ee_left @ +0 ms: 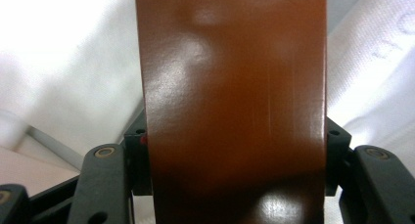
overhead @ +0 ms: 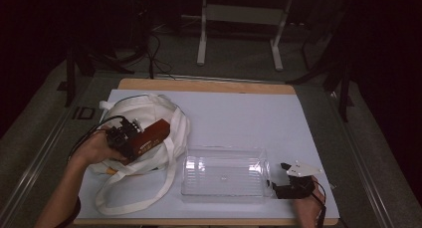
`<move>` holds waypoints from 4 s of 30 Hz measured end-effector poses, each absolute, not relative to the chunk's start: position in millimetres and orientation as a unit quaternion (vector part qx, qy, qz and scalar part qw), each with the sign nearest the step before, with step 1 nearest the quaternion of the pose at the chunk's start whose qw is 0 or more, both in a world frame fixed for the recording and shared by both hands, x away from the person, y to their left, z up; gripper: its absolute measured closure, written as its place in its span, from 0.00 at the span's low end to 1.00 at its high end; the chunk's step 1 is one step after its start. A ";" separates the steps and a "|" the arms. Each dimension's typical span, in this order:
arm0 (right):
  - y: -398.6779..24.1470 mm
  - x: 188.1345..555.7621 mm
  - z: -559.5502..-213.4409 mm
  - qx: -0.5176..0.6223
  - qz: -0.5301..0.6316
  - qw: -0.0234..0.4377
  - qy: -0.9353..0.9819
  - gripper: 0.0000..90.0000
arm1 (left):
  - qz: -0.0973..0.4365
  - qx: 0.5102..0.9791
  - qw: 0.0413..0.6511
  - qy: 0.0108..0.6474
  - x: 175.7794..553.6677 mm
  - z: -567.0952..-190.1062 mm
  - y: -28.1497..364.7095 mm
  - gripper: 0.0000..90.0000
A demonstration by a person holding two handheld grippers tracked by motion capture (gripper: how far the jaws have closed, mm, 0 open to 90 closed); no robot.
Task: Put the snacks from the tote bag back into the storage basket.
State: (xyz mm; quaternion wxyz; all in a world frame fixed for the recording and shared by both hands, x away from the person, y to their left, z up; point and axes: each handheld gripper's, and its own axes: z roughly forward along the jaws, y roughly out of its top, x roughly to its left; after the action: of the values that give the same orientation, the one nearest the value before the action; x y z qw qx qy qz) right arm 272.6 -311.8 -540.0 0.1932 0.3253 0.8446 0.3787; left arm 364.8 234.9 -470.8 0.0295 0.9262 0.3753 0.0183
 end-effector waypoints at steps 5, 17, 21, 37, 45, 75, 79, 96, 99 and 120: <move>-311.7 272.7 -540.1 0.325 0.378 0.193 0.845 0.16 | 0.036 0.933 0.024 0.356 365.5 -470.4 234.2 0.47; -311.5 272.7 -540.2 0.324 0.378 0.193 0.846 0.16 | 0.101 0.950 0.017 0.295 359.5 -473.3 240.4 0.49; -311.3 272.8 -540.3 0.323 0.377 0.193 0.846 0.16 | 0.075 0.950 0.011 0.304 362.1 -475.7 241.3 0.48; -311.3 272.7 -540.3 0.323 0.377 0.193 0.847 0.16 | 0.045 0.948 0.003 0.316 370.2 -484.5 243.9 0.44; -311.2 272.8 -540.3 0.322 0.376 0.193 0.847 0.16 | 0.067 0.953 0.003 0.297 366.2 -480.0 241.8 0.48; -310.9 272.6 -540.4 0.321 0.376 0.195 0.847 0.16 | 0.090 0.947 0.061 0.301 356.0 -440.4 258.0 0.49; -310.8 272.7 -540.4 0.321 0.375 0.195 0.848 0.16 | 0.091 0.947 0.074 0.299 351.3 -435.7 261.4 0.49; -310.4 272.6 -540.5 0.321 0.374 0.196 0.848 0.16 | 0.086 0.948 0.127 0.279 339.6 -408.8 265.2 0.49; -310.4 272.6 -540.5 0.321 0.374 0.196 0.848 0.16 | 0.086 0.952 0.127 0.266 336.7 -402.7 261.6 0.49; -310.5 272.6 -540.5 0.320 0.375 0.197 0.848 0.16 | 0.080 0.965 0.129 0.216 323.7 -384.2 242.2 0.49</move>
State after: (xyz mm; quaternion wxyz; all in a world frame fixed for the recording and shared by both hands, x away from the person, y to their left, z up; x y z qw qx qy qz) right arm 272.6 -310.5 -540.5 0.1967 0.3201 0.8476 0.3748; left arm 323.7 242.2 -384.2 0.1290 0.9646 0.2157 0.0804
